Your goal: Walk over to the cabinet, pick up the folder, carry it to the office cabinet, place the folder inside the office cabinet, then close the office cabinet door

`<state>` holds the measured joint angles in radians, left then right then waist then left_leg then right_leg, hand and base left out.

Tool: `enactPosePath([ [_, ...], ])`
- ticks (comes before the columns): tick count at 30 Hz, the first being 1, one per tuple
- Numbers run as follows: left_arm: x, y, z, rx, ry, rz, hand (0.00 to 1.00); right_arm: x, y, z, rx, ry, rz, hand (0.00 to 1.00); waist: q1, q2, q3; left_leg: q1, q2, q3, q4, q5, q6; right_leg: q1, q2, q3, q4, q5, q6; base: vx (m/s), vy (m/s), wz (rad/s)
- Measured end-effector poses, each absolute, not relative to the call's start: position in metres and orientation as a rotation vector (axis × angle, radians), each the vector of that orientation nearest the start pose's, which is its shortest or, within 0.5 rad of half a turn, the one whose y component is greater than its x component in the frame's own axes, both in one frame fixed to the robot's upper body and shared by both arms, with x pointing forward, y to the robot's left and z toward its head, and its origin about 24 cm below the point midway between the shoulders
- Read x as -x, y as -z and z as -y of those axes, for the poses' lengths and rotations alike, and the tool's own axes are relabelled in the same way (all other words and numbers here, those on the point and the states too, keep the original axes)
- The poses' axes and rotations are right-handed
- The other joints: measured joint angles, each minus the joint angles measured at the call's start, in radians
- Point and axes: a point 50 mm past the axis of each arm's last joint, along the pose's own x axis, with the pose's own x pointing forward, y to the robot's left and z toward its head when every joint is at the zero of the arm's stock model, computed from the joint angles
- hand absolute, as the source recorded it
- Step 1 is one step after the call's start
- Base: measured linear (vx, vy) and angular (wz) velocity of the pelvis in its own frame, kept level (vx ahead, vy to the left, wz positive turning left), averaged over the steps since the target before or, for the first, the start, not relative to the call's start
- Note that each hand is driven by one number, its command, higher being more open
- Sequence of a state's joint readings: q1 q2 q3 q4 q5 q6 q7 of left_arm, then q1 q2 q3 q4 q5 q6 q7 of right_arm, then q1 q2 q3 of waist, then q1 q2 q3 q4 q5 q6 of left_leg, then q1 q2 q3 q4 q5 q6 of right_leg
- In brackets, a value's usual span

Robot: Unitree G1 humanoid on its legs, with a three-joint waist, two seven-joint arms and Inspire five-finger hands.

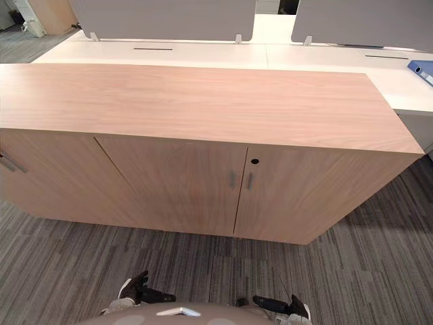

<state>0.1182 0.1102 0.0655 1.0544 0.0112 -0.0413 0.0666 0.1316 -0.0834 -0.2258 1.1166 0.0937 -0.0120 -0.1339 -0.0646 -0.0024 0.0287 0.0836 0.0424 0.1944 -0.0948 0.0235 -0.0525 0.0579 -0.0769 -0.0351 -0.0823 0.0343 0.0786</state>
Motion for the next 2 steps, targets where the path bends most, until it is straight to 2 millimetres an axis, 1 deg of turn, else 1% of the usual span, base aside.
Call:
enactPosePath([
  [2, -0.0818, 0.1624, -0.2071, -0.103, -0.201, -1.129, 1.00, -0.0544, 0.1680, 0.2155, -0.071, 0.471, -1.212, 1.00, 0.001, -0.002, 0.002, -0.001, -0.003, -0.007, 0.000, -0.001, 0.002, 0.003, -0.003, -0.009, 0.000, -0.004, 0.003, 0.02, 0.004, 0.09],
])
